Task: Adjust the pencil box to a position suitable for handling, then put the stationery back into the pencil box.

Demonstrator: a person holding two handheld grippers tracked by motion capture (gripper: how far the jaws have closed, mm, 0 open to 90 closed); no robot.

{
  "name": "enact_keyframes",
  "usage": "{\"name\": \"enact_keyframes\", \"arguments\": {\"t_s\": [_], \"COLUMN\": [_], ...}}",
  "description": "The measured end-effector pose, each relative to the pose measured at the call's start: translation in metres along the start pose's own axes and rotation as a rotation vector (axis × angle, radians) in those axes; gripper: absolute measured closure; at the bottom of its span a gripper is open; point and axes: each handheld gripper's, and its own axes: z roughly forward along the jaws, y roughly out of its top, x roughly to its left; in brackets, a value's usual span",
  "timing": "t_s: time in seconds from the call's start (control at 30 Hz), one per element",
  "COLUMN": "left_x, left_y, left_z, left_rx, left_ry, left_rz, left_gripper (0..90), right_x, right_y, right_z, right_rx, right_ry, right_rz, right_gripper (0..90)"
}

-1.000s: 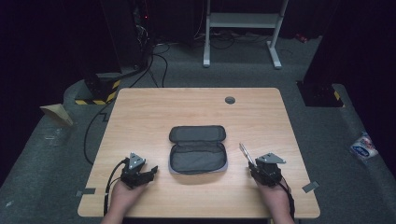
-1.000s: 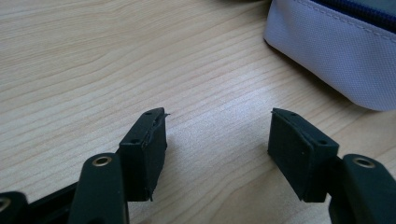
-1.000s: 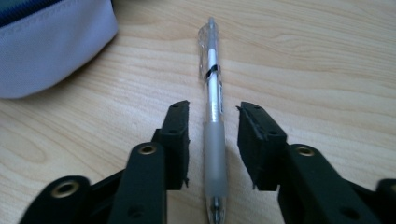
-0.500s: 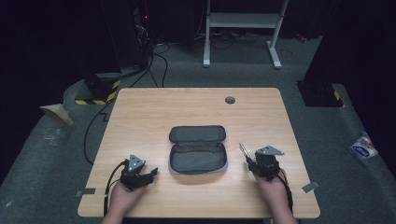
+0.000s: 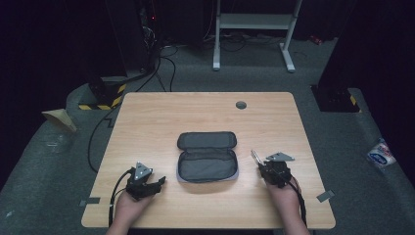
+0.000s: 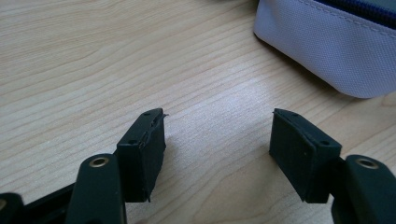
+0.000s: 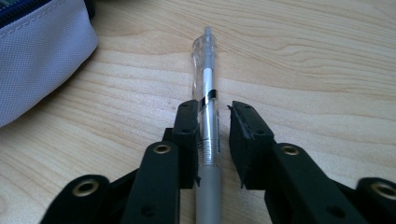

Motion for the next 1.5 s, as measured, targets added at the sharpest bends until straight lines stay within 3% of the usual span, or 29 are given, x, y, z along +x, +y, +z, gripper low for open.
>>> {"name": "enact_keyframes", "arguments": {"t_s": [0.1,0.33,0.63,0.73,0.93,1.2,1.5], "left_x": [0.000,0.000,-0.001,-0.001,0.000,0.000,0.000], "left_y": [0.000,0.000,0.000,0.000,0.001,0.004,0.003], "left_z": [0.000,0.000,0.000,0.000,0.001,0.004,0.004], "left_rx": [0.000,0.001,-0.001,-0.001,0.000,0.000,0.001], "left_ry": [0.000,0.003,0.004,0.000,-0.006,0.005,0.005], "left_rz": [0.000,-0.001,-0.001,-0.001,0.005,-0.005,-0.003], "left_gripper": [35.9,35.7,35.8,36.0,36.0,36.0,36.2], "right_x": [0.001,0.000,-0.002,0.000,0.010,0.019,0.023], "right_y": [0.000,0.000,0.006,0.011,0.017,0.015,0.023], "right_z": [0.000,0.000,-0.010,-0.012,-0.018,-0.024,-0.036], "right_rx": [-0.004,-0.004,-0.062,-0.082,-0.115,-0.154,-0.200], "right_ry": [0.002,-0.004,-0.002,0.004,0.026,0.066,0.070], "right_rz": [-0.007,-0.026,-0.029,-0.025,-0.075,-0.058,-0.067], "right_gripper": [77.6,78.6,78.6,78.6,78.6,78.6,78.6]}}
